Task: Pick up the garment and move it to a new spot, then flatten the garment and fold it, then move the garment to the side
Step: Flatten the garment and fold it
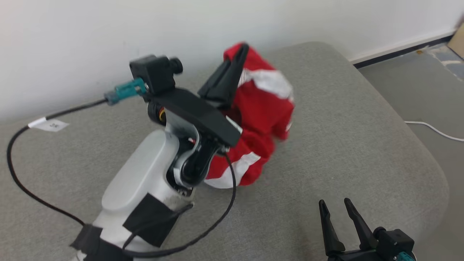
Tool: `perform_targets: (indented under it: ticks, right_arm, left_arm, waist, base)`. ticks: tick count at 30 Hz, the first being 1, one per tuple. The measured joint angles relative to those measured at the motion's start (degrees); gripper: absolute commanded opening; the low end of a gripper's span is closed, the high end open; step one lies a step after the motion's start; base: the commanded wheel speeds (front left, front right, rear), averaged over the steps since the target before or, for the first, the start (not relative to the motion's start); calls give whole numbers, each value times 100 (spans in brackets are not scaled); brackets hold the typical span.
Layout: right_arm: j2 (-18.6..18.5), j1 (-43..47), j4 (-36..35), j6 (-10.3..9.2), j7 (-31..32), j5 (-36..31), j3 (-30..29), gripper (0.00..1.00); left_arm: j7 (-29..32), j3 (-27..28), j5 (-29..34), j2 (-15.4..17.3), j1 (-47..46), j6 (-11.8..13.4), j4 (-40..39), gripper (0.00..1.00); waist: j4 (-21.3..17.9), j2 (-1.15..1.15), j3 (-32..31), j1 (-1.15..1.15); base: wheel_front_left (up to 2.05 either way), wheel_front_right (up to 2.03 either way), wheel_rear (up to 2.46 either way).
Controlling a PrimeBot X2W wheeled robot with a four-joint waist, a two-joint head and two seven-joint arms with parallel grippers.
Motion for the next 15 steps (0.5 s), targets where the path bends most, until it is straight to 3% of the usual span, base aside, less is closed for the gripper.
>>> perform_targets:
  ticks: [7,12,15]
  right_arm:
    - [-1,17,-27,0,0,41,-64,100]
    - [-1,15,-93,0,-1,82,-78,100]
    - [-1,17,-107,0,-9,85,-97,100]
  left_arm:
    - [-543,75,-643,-146,-458,-169,111,0]
    - [-610,94,-824,-98,97,71,609,0]
    - [-730,286,-994,130,626,170,736,0]
  waist:
    - [-216,0,64,0]
    - [-108,0,173,0]
    - [49,0,229,0]
  base:
    - [0,0,0]
    - [0,0,0]
    - [0,0,0]
